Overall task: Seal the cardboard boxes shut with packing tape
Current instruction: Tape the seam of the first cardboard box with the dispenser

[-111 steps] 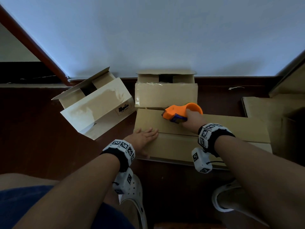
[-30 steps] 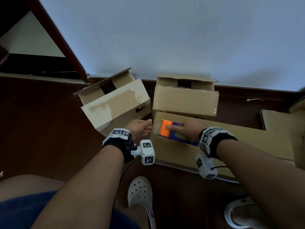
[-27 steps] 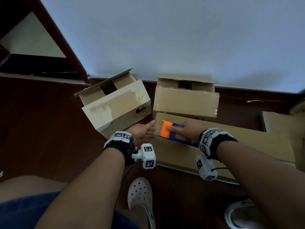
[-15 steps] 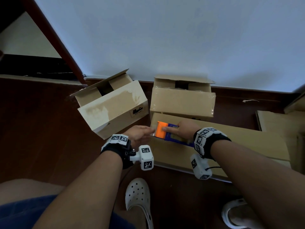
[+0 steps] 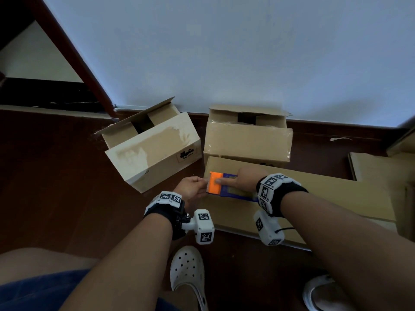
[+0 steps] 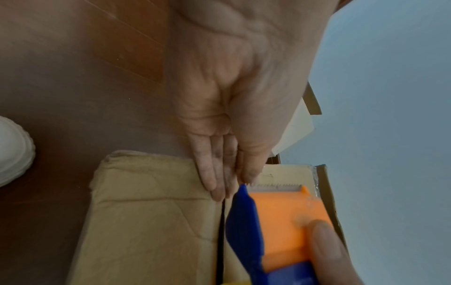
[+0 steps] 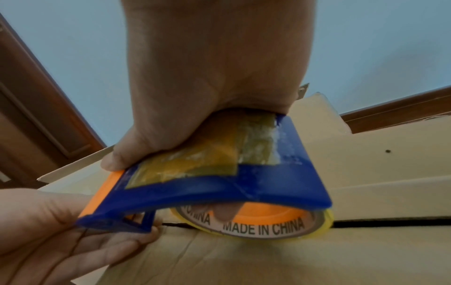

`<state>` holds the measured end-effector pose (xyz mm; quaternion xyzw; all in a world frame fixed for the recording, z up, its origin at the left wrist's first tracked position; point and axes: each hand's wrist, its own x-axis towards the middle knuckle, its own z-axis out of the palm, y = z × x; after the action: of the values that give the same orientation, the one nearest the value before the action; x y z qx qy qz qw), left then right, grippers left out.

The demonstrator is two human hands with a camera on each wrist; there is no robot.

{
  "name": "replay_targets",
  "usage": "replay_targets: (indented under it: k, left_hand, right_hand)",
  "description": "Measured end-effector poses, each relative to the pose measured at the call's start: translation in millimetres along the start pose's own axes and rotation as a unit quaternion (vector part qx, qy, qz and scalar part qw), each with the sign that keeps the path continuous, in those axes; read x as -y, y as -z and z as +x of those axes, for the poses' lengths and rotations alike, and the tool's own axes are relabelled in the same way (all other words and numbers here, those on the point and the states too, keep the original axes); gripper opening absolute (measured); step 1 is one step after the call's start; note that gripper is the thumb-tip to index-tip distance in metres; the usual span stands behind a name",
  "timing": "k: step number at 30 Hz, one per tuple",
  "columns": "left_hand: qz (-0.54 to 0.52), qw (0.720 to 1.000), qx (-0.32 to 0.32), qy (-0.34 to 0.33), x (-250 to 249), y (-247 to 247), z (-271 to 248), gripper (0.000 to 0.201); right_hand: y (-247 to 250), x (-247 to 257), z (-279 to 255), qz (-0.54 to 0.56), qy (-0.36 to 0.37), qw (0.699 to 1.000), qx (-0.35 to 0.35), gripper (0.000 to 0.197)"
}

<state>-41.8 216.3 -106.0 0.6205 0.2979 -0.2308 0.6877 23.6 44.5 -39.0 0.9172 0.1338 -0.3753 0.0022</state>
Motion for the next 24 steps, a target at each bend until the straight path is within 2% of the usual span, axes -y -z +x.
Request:
replay_targets:
  k: [5,9,13,16,20,24]
  left_hand:
    - [-0.016,0.999,-0.03,0.003,0.8,-3.9,2.7,0.013]
    - [-0.022,0.999,-0.023,0.015,-0.2,-3.3,6.5,0.013]
    - [-0.02,0.999,-0.014,0.021,0.3,-0.8,8.3,0.017]
    - [-0.011,1.0,-0.004,0.006,-0.4,-2.3,5.5,0.009]
    - [-0.016,1.0,-0.009,-0.015,1.8,-4.0,4.2,0.01]
    - [-0.034,0.999,-0.018,-0.005,3.5,-5.3,5.5,0.009]
  right_hand:
    - [4.0,2.7,-0.6,0.003,0.0,1.0,0.021,0.072]
    - [8.8,-0.1,0.1,0.024,0.01,0.999,0.045,0.095]
    - [6.1,-9.2,1.4,0.033,0.016,0.999,0.027,0.089]
    - [3.5,-14.1,-2.4,0.015,0.014,1.0,0.006,0.077]
    - [2.3,-14.9,-6.6,-0.007,0.006,1.0,0.009,0.079]
    - [-0.9,-19.3,-8.0,-0.003,0.007,1.0,0.013,0.077]
